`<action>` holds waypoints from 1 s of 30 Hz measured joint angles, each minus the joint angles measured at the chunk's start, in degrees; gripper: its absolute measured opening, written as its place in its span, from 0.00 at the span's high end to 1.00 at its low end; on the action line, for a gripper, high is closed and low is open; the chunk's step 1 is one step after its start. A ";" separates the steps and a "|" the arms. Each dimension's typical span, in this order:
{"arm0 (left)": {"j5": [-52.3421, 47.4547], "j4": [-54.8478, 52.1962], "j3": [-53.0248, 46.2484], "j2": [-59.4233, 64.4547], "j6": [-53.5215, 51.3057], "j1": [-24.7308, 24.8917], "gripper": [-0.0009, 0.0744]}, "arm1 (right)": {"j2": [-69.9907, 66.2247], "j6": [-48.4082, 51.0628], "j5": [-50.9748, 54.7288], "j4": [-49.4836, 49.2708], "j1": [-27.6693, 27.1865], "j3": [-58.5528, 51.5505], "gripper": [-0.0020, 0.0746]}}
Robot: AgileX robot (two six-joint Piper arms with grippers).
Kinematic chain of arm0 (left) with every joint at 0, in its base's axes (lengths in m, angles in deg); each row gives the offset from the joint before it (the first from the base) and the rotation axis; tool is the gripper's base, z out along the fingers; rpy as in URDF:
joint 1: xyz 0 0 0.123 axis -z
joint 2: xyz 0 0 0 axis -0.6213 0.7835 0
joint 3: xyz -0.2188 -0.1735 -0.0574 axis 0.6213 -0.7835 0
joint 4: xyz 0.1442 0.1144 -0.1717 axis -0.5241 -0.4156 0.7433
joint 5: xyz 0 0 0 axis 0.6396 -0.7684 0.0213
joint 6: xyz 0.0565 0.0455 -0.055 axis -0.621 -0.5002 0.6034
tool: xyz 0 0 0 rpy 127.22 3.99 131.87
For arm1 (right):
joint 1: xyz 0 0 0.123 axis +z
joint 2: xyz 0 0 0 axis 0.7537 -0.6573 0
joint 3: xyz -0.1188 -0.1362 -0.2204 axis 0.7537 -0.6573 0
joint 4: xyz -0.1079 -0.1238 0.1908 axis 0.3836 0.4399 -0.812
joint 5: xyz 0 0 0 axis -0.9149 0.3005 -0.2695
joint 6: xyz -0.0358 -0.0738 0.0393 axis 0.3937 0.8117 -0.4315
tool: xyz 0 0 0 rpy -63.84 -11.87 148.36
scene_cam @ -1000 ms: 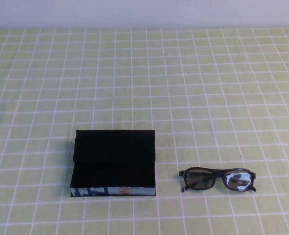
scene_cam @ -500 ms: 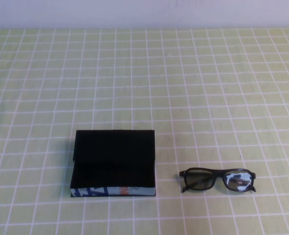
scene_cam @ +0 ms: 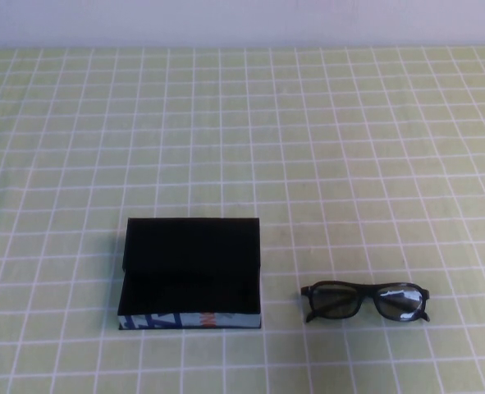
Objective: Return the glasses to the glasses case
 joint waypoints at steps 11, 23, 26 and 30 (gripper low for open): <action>0.24 0.11 0.00 5.46 0.00 0.00 0.99 | -17.19 46.35 18.78 -37.24 13.00 15.78 1.00; 0.24 0.37 0.00 7.68 0.00 0.00 0.99 | -34.67 60.61 26.91 -45.54 19.41 23.34 0.85; 0.24 0.37 0.00 7.68 0.00 0.00 0.99 | -37.03 60.85 27.00 -45.01 21.08 23.34 0.71; 0.24 0.46 -0.09 7.68 0.00 0.00 0.99 | -39.28 60.85 26.90 -44.40 21.42 23.34 0.61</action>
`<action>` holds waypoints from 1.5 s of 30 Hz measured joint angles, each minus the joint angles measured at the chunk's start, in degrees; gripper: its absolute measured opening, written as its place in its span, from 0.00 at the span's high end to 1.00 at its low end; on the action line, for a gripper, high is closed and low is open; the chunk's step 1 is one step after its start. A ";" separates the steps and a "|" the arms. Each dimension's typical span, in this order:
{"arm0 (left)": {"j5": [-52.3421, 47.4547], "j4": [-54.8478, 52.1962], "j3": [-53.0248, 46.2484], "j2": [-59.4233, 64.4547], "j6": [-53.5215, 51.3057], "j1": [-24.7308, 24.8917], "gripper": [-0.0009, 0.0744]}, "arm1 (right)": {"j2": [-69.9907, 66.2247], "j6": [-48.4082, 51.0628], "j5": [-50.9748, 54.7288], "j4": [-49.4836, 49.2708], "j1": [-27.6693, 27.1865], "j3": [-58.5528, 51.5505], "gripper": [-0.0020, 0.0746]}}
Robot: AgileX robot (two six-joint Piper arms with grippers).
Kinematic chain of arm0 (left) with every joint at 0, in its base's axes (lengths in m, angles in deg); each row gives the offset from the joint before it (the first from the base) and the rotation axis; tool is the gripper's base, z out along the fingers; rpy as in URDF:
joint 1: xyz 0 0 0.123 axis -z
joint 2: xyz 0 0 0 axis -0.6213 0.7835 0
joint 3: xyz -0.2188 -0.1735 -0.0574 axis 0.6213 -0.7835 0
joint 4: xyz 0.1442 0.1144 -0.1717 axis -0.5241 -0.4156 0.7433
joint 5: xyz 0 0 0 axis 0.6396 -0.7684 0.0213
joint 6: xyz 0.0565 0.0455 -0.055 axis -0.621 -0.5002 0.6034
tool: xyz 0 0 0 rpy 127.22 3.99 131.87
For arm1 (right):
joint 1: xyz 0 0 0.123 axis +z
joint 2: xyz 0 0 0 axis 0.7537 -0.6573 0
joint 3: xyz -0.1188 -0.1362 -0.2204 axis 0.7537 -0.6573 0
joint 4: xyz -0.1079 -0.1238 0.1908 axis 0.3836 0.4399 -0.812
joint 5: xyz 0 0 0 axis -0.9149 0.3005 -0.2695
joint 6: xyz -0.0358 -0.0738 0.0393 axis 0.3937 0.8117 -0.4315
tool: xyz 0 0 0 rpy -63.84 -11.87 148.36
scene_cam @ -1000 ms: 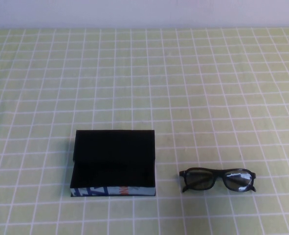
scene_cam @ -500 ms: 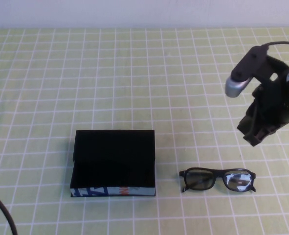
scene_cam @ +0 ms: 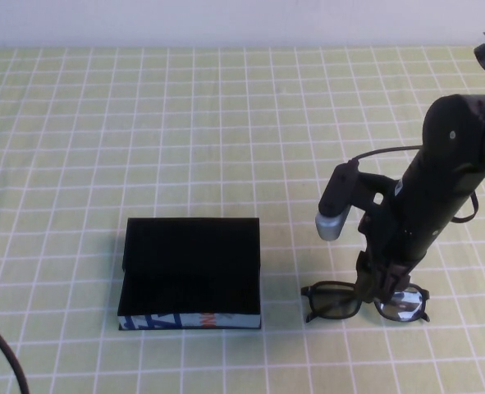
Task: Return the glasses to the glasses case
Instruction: Pick up the glasses from the table
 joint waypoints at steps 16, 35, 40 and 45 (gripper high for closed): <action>-0.22 0.22 0.00 0.00 0.00 0.00 0.99 | -3.54 0.14 -1.72 1.34 0.00 0.13 0.79; -0.26 0.22 0.00 0.00 0.00 0.00 0.99 | -3.59 1.69 2.15 1.43 0.00 3.10 0.97; -0.35 0.22 0.00 0.00 0.00 0.00 0.99 | -3.59 1.92 5.63 1.51 0.00 8.16 0.98; -0.35 0.22 0.00 0.00 0.00 0.00 0.99 | -3.59 1.95 8.72 1.49 0.13 13.01 0.98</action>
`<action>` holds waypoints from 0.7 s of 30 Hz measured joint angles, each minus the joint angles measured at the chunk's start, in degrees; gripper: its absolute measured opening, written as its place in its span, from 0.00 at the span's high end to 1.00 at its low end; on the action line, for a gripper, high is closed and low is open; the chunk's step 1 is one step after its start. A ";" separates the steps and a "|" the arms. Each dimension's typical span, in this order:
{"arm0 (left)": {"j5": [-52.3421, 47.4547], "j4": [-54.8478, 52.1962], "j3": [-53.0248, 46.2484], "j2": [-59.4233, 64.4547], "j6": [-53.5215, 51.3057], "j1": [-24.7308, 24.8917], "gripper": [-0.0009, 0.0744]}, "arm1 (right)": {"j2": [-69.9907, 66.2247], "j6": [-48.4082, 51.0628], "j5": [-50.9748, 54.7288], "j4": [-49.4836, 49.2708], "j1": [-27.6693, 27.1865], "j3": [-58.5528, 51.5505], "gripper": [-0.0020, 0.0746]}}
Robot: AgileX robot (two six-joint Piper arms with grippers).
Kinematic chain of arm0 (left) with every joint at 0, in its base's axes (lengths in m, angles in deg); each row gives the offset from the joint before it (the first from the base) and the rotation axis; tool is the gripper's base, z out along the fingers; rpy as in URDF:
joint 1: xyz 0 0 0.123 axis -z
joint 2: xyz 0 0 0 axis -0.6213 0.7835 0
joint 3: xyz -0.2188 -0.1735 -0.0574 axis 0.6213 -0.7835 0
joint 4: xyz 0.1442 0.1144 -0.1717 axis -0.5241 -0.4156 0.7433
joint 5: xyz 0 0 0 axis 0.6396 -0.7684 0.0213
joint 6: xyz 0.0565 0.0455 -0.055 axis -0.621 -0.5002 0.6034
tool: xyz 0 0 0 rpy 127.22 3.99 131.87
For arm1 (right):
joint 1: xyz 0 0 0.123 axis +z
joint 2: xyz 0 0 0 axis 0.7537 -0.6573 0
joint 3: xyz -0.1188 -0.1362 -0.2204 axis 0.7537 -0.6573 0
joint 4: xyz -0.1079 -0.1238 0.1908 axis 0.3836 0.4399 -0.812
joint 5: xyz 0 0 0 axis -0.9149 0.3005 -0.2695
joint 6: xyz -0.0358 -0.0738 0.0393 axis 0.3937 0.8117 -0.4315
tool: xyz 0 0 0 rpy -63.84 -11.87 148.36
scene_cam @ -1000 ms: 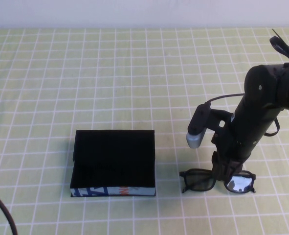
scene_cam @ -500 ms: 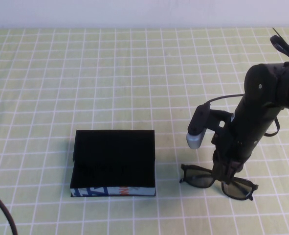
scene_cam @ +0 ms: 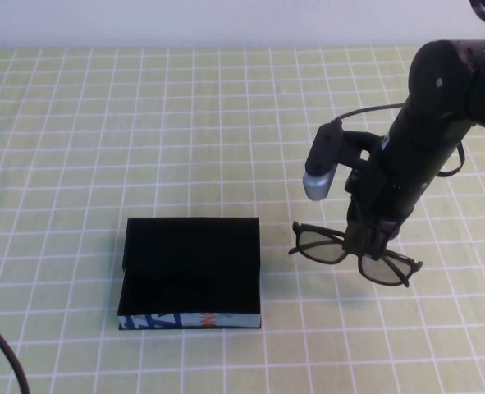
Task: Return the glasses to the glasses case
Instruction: Place the glasses in the glasses case
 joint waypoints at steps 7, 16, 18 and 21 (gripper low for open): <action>0.00 0.00 0.00 0.00 0.00 0.00 0.99 | -0.49 0.10 2.06 -4.00 2.63 8.03 0.98; 0.00 0.11 0.00 0.00 0.00 0.00 0.99 | -6.80 -0.93 2.67 -4.52 13.25 18.29 0.98; 0.00 0.11 0.00 0.00 0.00 0.00 0.99 | -9.04 -0.97 2.67 -4.52 15.38 20.45 0.98; -0.40 0.33 0.00 0.00 0.00 0.00 0.99 | -12.14 -1.07 2.67 -4.52 17.96 23.53 0.98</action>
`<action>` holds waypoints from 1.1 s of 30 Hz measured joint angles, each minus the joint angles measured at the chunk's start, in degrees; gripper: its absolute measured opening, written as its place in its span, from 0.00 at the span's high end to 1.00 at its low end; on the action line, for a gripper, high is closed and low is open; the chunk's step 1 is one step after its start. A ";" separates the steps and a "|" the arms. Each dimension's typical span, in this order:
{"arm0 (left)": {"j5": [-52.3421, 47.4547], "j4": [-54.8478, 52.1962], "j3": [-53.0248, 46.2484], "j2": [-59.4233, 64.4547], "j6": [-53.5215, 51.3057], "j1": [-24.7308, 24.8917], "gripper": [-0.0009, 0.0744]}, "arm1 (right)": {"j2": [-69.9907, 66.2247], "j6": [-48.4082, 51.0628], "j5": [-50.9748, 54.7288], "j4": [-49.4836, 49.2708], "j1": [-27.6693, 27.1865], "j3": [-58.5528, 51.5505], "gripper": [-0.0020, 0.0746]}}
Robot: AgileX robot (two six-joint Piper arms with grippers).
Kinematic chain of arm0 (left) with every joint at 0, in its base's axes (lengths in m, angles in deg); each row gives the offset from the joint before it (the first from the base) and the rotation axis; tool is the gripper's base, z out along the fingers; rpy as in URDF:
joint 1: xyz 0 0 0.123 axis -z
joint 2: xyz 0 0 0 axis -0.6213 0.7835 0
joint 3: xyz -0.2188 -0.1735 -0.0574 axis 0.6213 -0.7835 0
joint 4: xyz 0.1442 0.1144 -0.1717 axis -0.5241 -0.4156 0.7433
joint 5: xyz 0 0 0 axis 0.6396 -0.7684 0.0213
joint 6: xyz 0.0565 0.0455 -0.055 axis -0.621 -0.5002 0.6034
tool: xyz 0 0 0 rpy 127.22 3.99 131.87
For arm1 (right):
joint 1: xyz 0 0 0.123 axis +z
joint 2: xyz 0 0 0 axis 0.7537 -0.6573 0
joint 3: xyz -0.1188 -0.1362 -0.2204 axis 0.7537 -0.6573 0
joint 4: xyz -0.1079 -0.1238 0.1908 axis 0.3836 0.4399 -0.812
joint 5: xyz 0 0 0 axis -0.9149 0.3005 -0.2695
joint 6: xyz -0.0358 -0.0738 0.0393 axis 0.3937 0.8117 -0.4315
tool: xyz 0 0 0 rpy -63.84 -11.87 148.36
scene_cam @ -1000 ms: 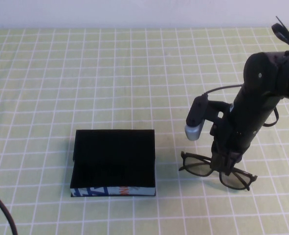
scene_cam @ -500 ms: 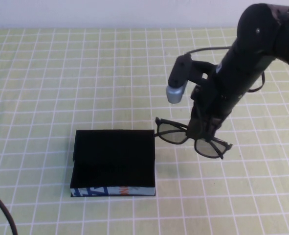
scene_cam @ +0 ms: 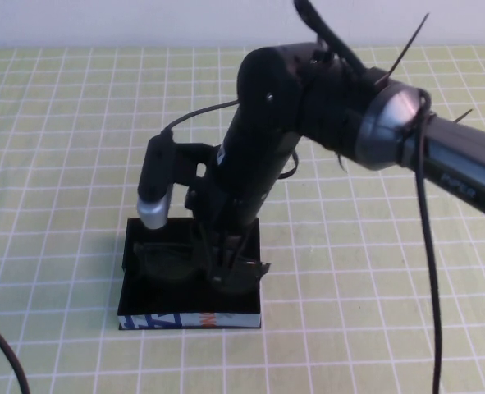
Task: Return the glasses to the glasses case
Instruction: Place the glasses in the glasses case
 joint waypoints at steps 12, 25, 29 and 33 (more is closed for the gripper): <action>-1.39 0.04 0.00 0.00 0.00 0.00 0.99 | -6.87 0.00 0.00 0.50 2.53 3.60 0.98; -1.48 0.04 0.00 0.00 0.00 0.00 0.99 | -7.15 -0.25 0.00 2.56 2.53 3.70 0.95; -1.48 0.04 0.00 0.00 0.00 0.00 0.99 | -7.15 -0.25 0.00 2.56 2.53 3.70 0.95; -1.51 0.04 0.00 0.00 0.00 0.00 0.99 | -7.03 -1.87 -0.51 3.91 2.53 3.70 0.92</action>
